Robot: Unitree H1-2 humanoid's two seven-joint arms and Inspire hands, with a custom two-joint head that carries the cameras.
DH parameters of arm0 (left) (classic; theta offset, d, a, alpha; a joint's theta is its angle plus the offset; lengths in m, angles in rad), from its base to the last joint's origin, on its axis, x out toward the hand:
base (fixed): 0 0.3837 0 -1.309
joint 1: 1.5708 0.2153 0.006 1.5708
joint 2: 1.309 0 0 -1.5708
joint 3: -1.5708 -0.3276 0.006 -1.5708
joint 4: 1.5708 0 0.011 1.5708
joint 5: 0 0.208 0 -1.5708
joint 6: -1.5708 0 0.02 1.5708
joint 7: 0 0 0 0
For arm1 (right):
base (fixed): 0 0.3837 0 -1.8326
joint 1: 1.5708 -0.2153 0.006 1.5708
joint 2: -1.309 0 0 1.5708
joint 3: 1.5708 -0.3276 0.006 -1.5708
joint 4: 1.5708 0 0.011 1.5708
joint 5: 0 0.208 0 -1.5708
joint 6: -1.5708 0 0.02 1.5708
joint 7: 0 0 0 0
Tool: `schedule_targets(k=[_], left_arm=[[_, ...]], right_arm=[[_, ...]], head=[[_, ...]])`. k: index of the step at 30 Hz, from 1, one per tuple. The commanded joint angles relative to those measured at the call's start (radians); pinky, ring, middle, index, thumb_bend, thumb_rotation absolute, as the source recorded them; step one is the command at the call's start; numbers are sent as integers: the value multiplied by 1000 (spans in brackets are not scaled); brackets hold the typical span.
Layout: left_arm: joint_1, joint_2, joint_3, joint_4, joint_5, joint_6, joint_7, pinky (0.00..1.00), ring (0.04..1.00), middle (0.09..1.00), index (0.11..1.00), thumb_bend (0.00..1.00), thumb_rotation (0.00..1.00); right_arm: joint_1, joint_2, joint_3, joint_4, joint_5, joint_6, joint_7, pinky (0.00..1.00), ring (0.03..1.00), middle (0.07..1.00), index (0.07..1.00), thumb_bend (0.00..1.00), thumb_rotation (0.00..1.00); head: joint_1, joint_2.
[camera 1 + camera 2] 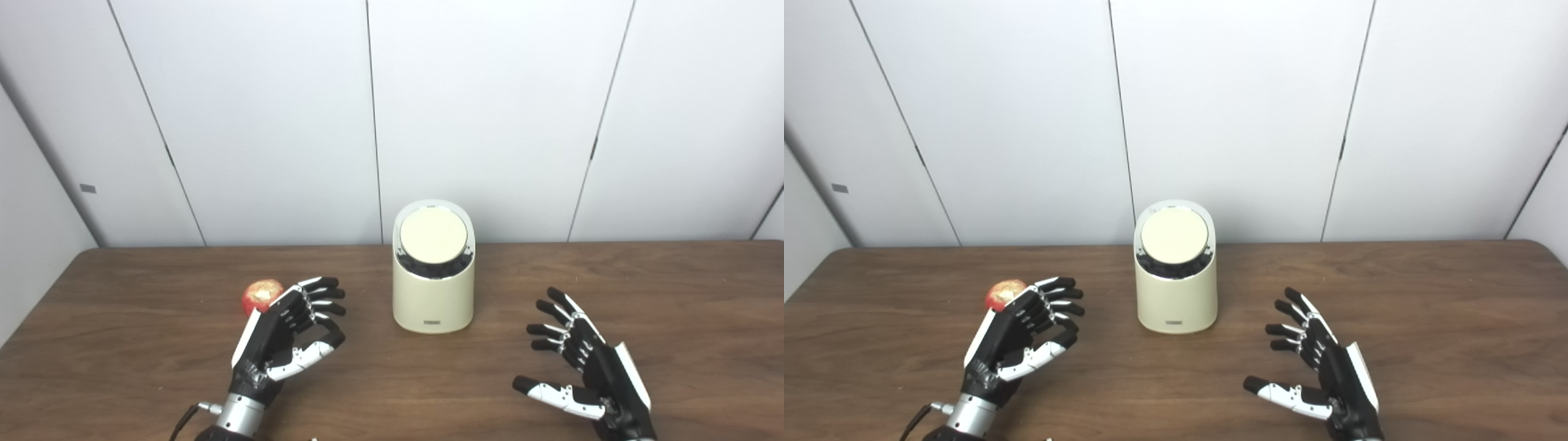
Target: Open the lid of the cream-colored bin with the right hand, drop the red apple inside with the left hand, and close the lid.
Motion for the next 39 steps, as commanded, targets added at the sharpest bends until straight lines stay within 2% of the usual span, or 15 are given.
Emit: schedule_targets(k=[1, 15, 18, 20, 23, 26, 30, 33, 39], left_arm=[[36, 0, 0, 55, 5, -33, 1, 506, 637, 714, 760, 715, 202], [39, -2, -2, 50, 9, -28, 4, 507, 640, 714, 756, 706, 204], [37, -4, -2, 54, 9, -28, 5, 507, 636, 710, 752, 717, 202], [33, -2, -2, 62, 17, -35, 6, 506, 633, 712, 755, 712, 207], [27, -3, -3, 74, 20, -45, 4, 505, 634, 713, 755, 707, 207], [24, -3, -3, 82, 17, -50, -1, 503, 635, 712, 754, 702, 198], [21, -3, -3, 90, 21, -50, -3, 509, 639, 715, 756, 692, 171], [16, -2, -1, 98, 28, -50, -1, 517, 641, 713, 757, 691, 180], [0, -10, 10, 124, 36, -52, -10, 506, 636, 710, 761, 674, 162]], right_arm=[[-23, -2, -3, -33, 8, -26, -2, 659, 733, 863, 903, 756, 139], [-22, -1, -3, -30, 4, -32, -5, 654, 732, 861, 894, 752, 127], [-31, 6, -4, -28, 1, -33, -11, 654, 726, 857, 895, 748, 166], [-45, 13, -6, -27, -8, -29, -23, 666, 753, 872, 905, 736, 276], [-97, 15, -8, -28, -57, -11, -48, 657, 794, 888, 910, 757, 361], [-155, -6, 1, -38, -126, 18, -52, 706, 834, 901, 911, 761, 405], [-245, -22, 12, -80, -239, 151, -54, 727, 852, 897, 904, 805, 488], [-311, -34, 9, -102, -273, 248, -43, 718, 851, 887, 894, 830, 511], [-433, -42, 8, -74, -272, 341, -39, 764, 860, 883, 890, 861, 485]], head=[[1, 0], [8, -8], [14, -11], [6, -12], [4, -17], [4, -20], [-10, -31], [-13, -29], [-27, -36]])
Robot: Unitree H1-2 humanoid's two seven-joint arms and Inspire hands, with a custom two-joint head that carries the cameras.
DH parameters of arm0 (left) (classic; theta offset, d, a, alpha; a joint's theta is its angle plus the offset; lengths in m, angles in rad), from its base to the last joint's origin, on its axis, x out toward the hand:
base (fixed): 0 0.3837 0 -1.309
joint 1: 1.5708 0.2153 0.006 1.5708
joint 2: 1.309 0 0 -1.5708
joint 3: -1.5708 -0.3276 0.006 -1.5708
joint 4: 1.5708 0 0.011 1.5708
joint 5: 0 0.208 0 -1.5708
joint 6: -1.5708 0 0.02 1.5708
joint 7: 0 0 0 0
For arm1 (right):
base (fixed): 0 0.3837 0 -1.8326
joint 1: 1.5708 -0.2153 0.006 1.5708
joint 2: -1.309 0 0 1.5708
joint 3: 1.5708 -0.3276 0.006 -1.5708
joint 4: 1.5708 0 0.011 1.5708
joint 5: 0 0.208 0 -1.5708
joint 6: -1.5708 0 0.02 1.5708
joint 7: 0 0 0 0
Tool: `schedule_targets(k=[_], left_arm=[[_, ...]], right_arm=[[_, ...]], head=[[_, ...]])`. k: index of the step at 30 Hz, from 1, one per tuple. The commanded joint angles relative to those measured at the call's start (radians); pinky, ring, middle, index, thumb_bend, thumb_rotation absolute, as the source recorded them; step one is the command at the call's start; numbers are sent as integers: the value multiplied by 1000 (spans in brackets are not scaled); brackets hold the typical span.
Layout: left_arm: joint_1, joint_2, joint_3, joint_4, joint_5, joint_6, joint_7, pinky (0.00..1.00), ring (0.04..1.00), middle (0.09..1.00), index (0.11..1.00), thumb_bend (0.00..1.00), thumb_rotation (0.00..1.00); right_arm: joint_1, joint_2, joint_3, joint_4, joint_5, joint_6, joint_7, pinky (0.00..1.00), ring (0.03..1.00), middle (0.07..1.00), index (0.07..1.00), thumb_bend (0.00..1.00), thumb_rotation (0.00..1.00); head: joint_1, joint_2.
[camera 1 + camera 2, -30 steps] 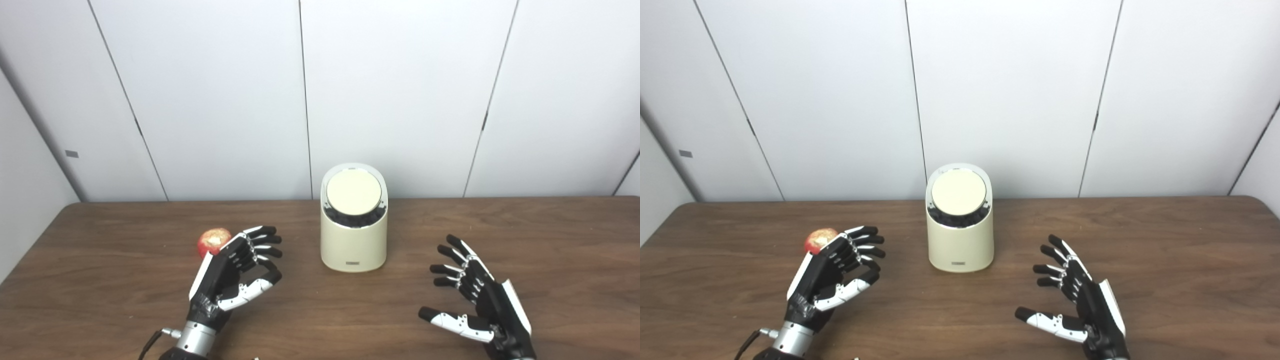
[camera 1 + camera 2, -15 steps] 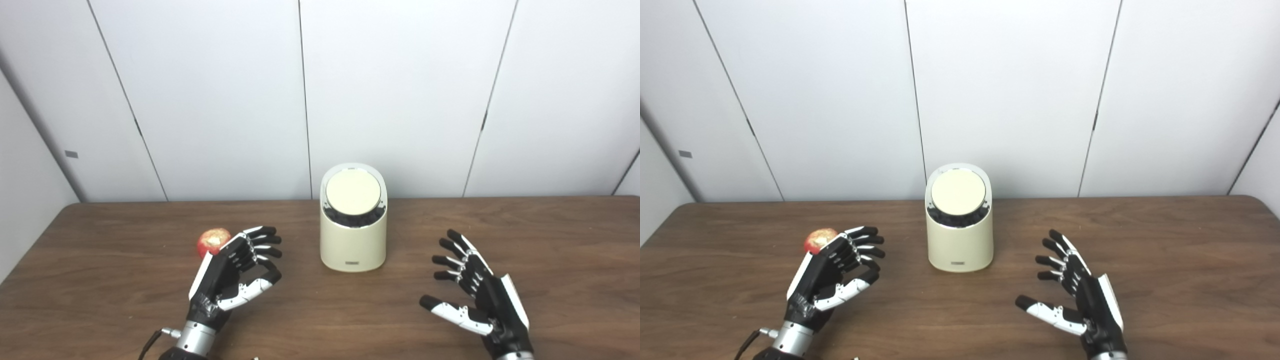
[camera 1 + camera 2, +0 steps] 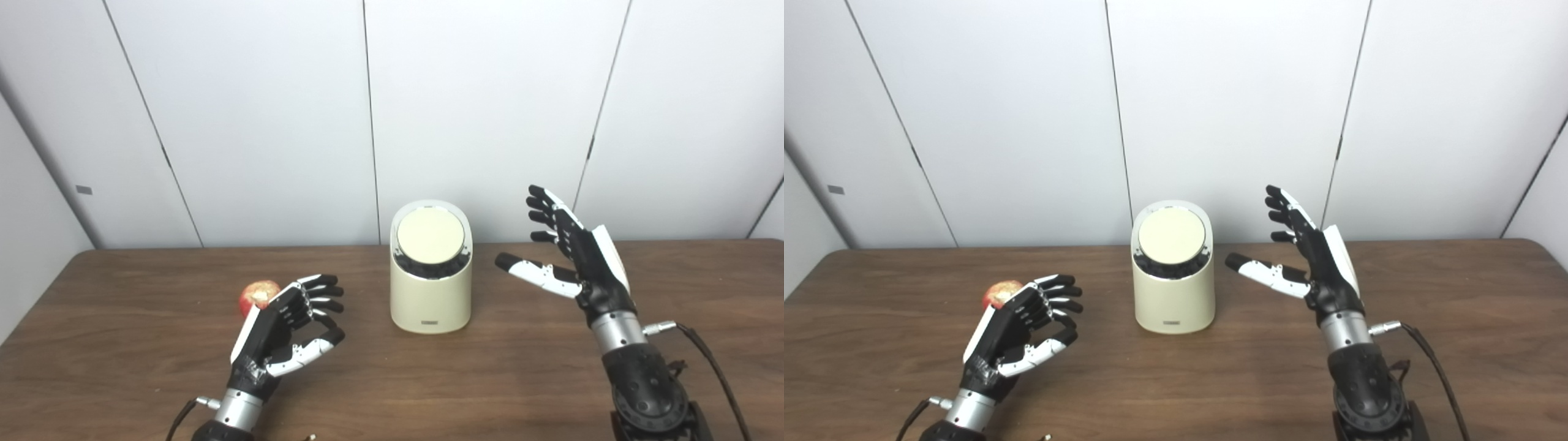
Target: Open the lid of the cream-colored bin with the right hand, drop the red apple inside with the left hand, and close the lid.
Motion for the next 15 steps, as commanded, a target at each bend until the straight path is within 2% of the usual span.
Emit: schedule_targets(k=[1, 4, 7, 12, 15], left_arm=[[32, -11, 3, 79, 2, -23, -7, 506, 633, 709, 762, 672, 155], [24, -16, 8, 93, 8, -24, -11, 507, 630, 708, 759, 683, 154], [23, -23, 11, 92, 22, -24, -5, 507, 631, 707, 756, 677, 150], [21, -33, 17, 89, 12, -24, -12, 505, 636, 706, 757, 670, 147], [20, -36, 17, 91, 11, -23, -15, 511, 640, 709, 760, 662, 138]], right_arm=[[-92, -10, 9, -9, -22, 15, -3, 756, 860, 887, 895, 873, 491], [-137, -15, 32, -3, -66, 60, -2, 691, 837, 875, 893, 864, 502], [-192, -26, 63, -1, -108, 142, 22, 686, 842, 898, 908, 858, 503], [-265, -39, 104, 53, -126, 147, 39, 734, 861, 923, 930, 826, 444], [-298, -53, 136, 77, -168, 170, 46, 697, 845, 914, 922, 834, 443]], head=[[-1, -1], [-3, -2], [0, -4], [-3, -4], [1, -4]])
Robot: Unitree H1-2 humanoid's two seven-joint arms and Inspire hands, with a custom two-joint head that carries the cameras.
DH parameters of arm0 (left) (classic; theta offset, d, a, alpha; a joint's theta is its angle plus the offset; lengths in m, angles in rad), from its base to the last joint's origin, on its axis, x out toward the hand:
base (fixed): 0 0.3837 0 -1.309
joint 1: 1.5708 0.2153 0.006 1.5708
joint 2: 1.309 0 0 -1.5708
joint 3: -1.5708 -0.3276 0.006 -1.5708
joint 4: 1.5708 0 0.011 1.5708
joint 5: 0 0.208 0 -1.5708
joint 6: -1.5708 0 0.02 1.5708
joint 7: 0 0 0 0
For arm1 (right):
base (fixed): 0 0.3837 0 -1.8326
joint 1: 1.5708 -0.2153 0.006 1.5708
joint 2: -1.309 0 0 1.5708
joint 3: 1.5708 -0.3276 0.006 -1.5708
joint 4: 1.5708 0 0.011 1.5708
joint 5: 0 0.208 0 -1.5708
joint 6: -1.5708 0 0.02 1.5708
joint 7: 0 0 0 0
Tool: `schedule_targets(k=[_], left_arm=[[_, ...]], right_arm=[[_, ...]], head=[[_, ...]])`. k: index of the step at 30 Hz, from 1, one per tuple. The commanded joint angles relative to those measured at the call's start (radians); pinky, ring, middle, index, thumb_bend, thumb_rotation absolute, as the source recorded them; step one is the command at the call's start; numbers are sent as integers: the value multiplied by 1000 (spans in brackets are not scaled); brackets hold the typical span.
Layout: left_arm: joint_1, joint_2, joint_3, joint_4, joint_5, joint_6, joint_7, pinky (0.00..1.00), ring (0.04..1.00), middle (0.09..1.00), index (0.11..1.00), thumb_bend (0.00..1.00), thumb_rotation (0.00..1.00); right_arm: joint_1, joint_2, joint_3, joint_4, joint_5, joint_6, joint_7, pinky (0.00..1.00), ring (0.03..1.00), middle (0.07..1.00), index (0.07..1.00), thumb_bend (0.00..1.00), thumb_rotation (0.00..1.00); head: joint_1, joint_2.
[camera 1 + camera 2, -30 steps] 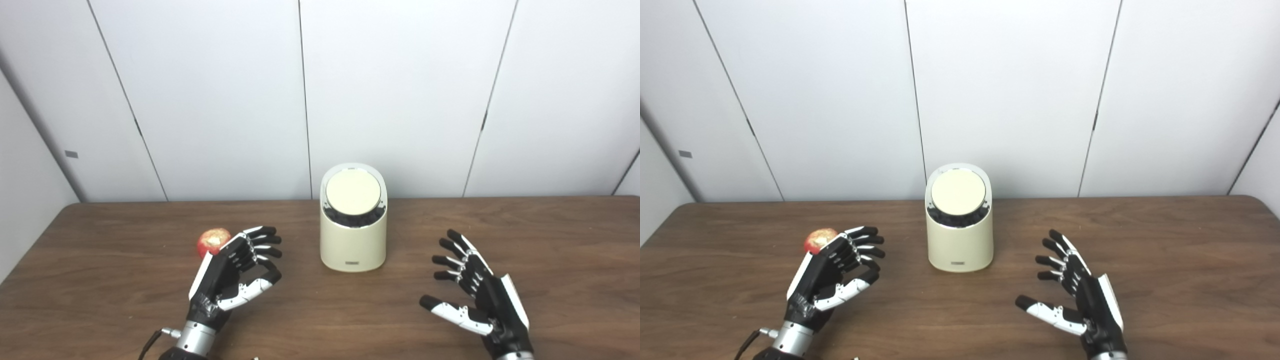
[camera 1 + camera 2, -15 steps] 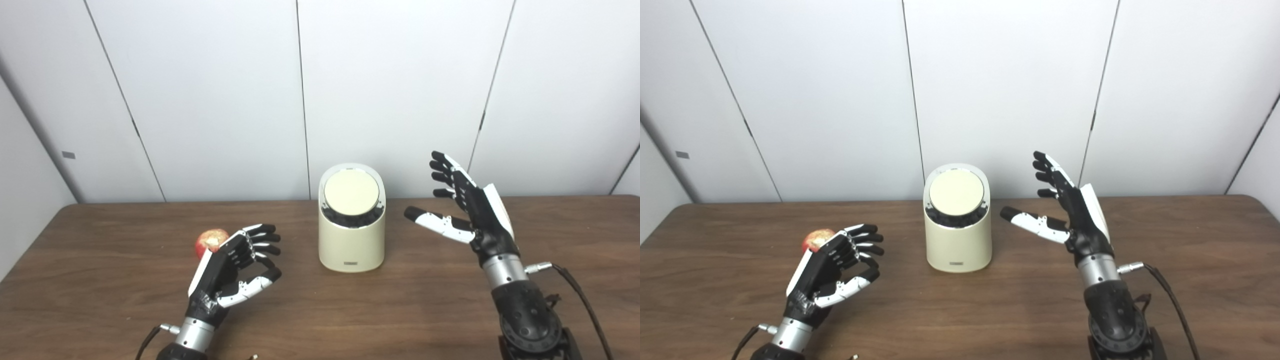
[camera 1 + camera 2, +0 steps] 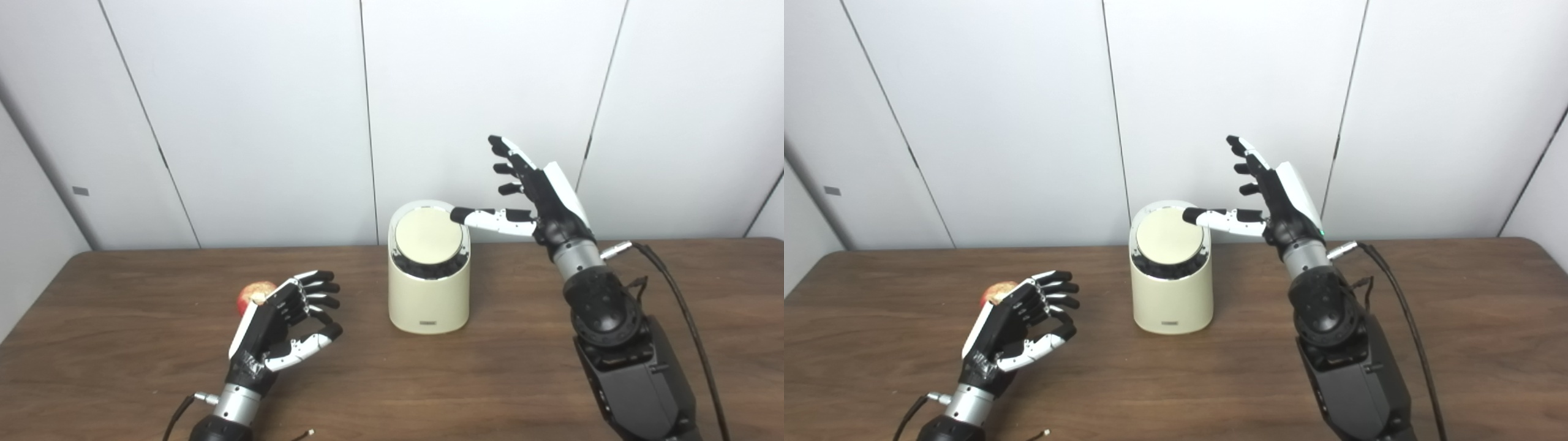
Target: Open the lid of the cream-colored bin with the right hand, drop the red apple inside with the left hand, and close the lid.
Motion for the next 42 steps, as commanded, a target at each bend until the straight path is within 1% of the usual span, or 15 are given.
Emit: schedule_targets(k=[1, 3, 6, 10, 12, 14, 15, 18, 21, 23, 26, 30, 35, 38, 42], left_arm=[[41, -22, -4, 65, -14, -22, -9, 514, 642, 710, 762, 660, 135], [38, -24, -2, 70, -10, -22, -13, 514, 644, 712, 765, 655, 136], [37, -27, 1, 70, 3, -22, -5, 511, 644, 711, 762, 668, 148], [35, -32, 3, 68, -8, -23, -8, 514, 646, 709, 761, 680, 152], [35, -34, 5, 66, -4, -23, -6, 516, 646, 708, 763, 677, 152], [34, -36, 9, 65, 3, -23, -3, 512, 645, 708, 763, 667, 144], [33, -37, 11, 66, 1, -23, -4, 510, 648, 710, 763, 670, 144], [32, -42, 17, 66, 0, -23, -6, 503, 647, 708, 760, 675, 147], [36, -44, 15, 54, 7, -23, -1, 496, 638, 703, 759, 679, 159], [38, -46, 13, 48, 0, -23, -5, 499, 636, 700, 759, 672, 152], [40, -46, 15, 50, -7, -23, -13, 500, 647, 708, 759, 674, 152], [44, -49, 18, 41, -12, -23, -20, 500, 649, 709, 759, 678, 159], [49, -49, 16, 26, -6, -22, -15, 498, 647, 708, 757, 683, 173], [53, -51, 13, 17, -6, -21, -12, 498, 647, 706, 754, 686, 172], [57, -51, 11, 9, -4, -21, -11, 506, 650, 706, 756, 676, 168]], right_arm=[[-72, -22, 22, -9, -46, 15, 7, 672, 836, 908, 921, 835, 437], [-94, -26, 42, 5, -74, 30, 12, 657, 828, 904, 923, 831, 449], [-118, -25, 66, 22, -106, 49, 17, 649, 829, 902, 916, 835, 415], [-154, -24, 97, 47, -144, 85, 37, 637, 825, 901, 921, 840, 396], [-167, -25, 110, 59, -157, 90, 42, 649, 832, 907, 922, 843, 390], [-178, -24, 122, 71, -170, 95, 47, 704, 869, 923, 927, 850, 382], [-183, -23, 127, 77, -178, 97, 48, 714, 879, 929, 929, 859, 377], [-192, -19, 137, 97, -191, 102, 44, 684, 860, 924, 928, 883, 364], [-194, -18, 143, 114, -189, 88, 45, 676, 858, 923, 927, 892, 357], [-195, -21, 149, 121, -190, 84, 49, 706, 877, 927, 932, 887, 356], [-194, -21, 154, 133, -188, 79, 47, 721, 887, 928, 936, 886, 356], [-188, -21, 157, 148, -191, 64, 35, 715, 877, 918, 930, 895, 344], [-179, -19, 156, 171, -193, 29, 14, 687, 847, 885, 907, 934, 307], [-175, -21, 160, 185, -193, 9, 13, 690, 847, 884, 905, 941, 295], [-167, -24, 173, 192, -201, 5, 22, 697, 856, 891, 913, 938, 297]], head=[[3, 0], [3, -1], [5, 0], [7, 1], [9, 2], [10, 3], [11, 3], [11, 3], [13, 7], [14, 7], [18, 7], [21, 12], [21, 16], [25, 20], [26, 27]])
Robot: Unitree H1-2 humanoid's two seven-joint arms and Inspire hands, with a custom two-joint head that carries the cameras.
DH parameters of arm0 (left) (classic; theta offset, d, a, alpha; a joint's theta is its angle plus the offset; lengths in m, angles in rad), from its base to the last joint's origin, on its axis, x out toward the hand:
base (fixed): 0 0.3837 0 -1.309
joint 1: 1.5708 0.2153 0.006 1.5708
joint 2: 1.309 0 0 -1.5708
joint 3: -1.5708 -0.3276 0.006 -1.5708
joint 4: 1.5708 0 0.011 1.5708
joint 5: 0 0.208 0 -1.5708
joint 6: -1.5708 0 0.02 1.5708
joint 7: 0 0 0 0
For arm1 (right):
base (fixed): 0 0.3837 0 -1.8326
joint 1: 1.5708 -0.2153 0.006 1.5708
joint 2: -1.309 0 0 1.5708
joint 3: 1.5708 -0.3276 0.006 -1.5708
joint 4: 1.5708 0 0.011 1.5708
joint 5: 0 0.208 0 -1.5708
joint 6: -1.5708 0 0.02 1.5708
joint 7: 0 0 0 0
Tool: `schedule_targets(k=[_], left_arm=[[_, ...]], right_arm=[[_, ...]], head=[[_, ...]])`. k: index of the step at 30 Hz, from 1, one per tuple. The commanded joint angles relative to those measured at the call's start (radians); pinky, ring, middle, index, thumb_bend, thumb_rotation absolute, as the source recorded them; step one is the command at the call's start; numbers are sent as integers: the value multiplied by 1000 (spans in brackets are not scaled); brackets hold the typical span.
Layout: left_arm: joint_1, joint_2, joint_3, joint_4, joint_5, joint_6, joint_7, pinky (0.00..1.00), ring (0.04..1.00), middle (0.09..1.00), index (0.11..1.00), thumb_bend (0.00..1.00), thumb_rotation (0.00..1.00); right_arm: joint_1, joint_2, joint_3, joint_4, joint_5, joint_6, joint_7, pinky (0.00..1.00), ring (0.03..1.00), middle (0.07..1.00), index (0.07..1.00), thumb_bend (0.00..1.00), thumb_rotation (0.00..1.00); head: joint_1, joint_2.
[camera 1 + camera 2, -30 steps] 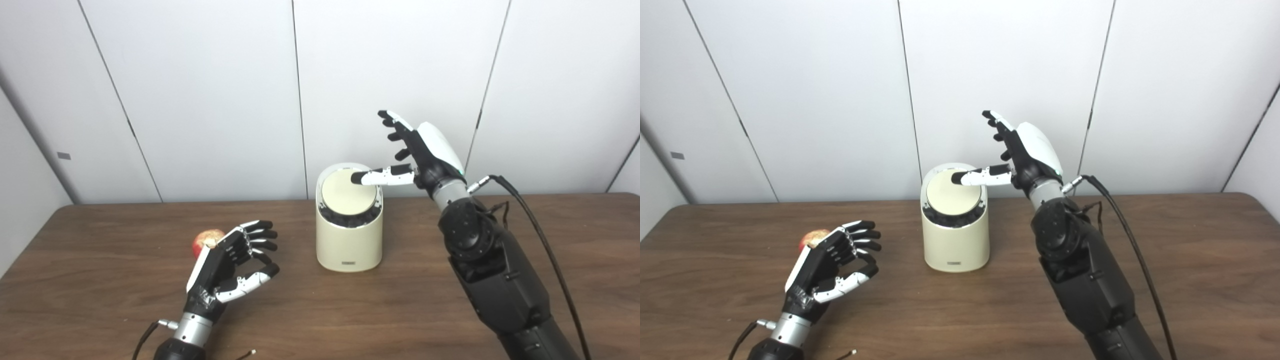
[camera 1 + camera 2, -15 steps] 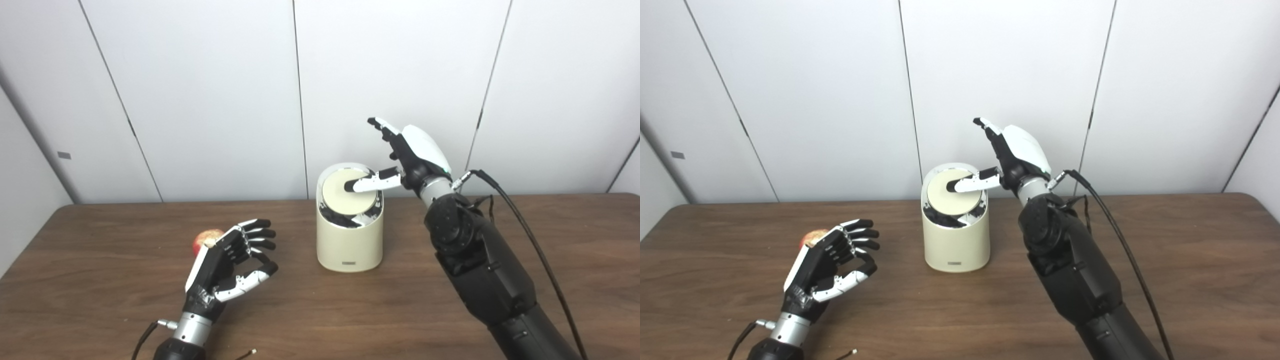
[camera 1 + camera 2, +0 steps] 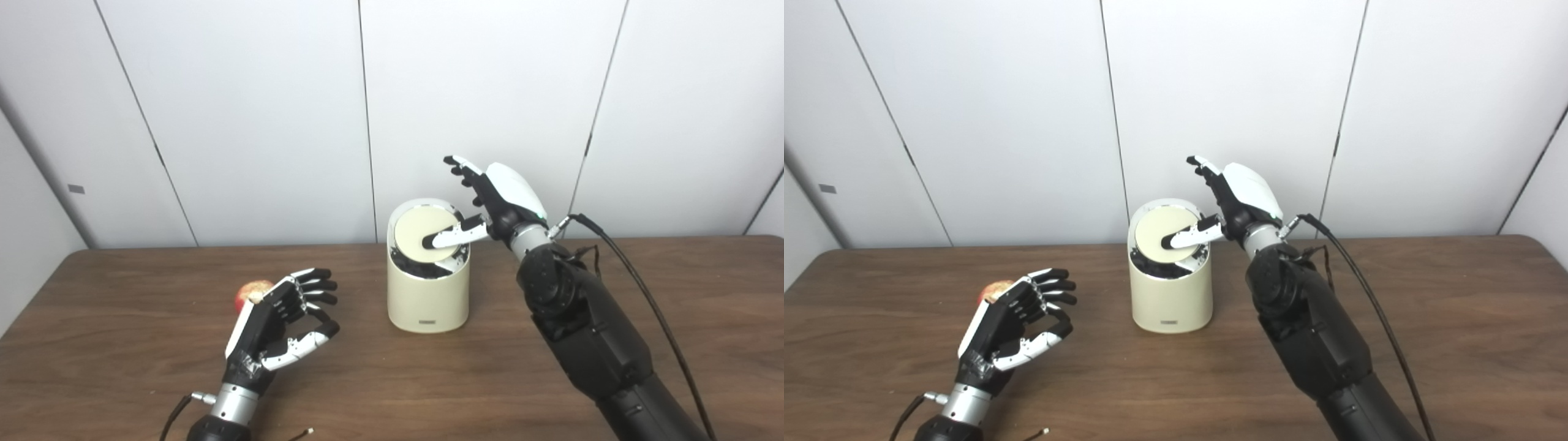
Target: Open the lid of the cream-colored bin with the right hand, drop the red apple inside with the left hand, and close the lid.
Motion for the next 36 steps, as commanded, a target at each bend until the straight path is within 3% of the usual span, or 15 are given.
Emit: schedule_targets(k=[1, 4, 9, 12, 19, 29, 36], left_arm=[[52, -33, -14, 32, -13, -20, 8, 508, 650, 707, 756, 680, 171], [52, -32, -16, 27, -10, -20, 10, 507, 651, 709, 756, 691, 188], [52, -32, -16, 24, -12, -21, 10, 501, 646, 706, 754, 702, 211], [55, -35, -16, 17, -13, -20, 13, 496, 644, 703, 752, 689, 175], [55, -36, -20, 13, -21, -21, 10, 499, 646, 704, 754, 700, 179], [65, -30, -38, -11, -5, -11, 31, 503, 651, 714, 765, 684, 183], [63, -25, -49, -14, -10, -12, 42, 504, 651, 713, 762, 688, 195]], right_arm=[[-36, -3, 3, -20, -15, -35, -20, 701, 859, 895, 915, 938, 297], [-34, -4, 14, -12, -21, -30, -14, 715, 862, 901, 918, 941, 296], [-26, -1, 32, 6, -33, -27, -18, 650, 825, 889, 914, 950, 296], [-22, 4, 39, 14, -33, -21, -20, 629, 816, 891, 912, 942, 276], [-25, -9, 82, 25, -75, -21, -8, 665, 832, 904, 919, 907, 251], [-61, -81, 213, 39, -260, 3, 43, 668, 808, 920, 901, 930, 253], [-69, -92, 246, 58, -316, 6, 92, 693, 805, 917, 892, 962, 253]], head=[[1, 0], [1, 4], [5, 12], [8, 16], [17, 23], [21, 33], [23, 38]])
